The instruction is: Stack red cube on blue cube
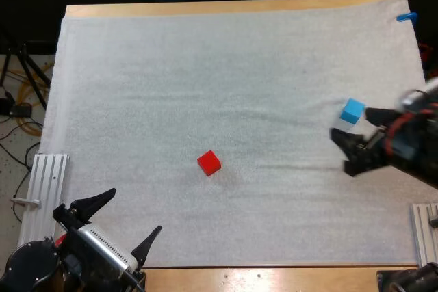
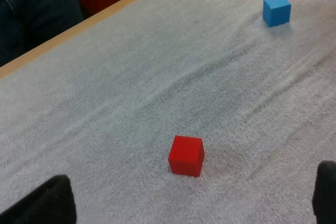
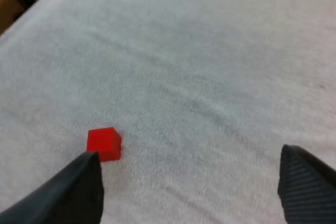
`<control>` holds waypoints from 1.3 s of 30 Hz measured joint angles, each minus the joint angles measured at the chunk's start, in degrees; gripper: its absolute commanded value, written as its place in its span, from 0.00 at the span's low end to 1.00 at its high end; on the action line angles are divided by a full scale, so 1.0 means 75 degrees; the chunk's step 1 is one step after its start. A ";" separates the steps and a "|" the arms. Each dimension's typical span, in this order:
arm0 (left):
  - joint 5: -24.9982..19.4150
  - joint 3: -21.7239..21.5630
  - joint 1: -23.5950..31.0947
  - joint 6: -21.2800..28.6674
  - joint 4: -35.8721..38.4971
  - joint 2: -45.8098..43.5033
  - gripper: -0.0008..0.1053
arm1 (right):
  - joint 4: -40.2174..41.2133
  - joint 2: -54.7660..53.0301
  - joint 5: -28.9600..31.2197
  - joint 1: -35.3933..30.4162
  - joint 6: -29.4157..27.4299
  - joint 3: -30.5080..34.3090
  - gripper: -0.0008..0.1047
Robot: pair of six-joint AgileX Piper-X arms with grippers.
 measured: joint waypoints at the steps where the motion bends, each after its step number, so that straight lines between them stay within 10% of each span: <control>1: 0.0000 0.0000 0.0000 0.0000 0.0000 0.0000 0.83 | -0.0038 0.0128 0.0183 0.0199 -0.0002 -0.0039 0.65; 12: 0.0000 0.0000 0.0000 0.0000 0.0000 0.0000 0.83 | -0.0768 0.2433 0.1409 0.2837 -0.0004 -0.0432 0.69; 39: 0.0000 0.0000 0.0000 -0.0015 0.0000 0.0000 0.83 | -0.1404 0.6856 0.1518 0.3700 0.0722 -0.1791 0.76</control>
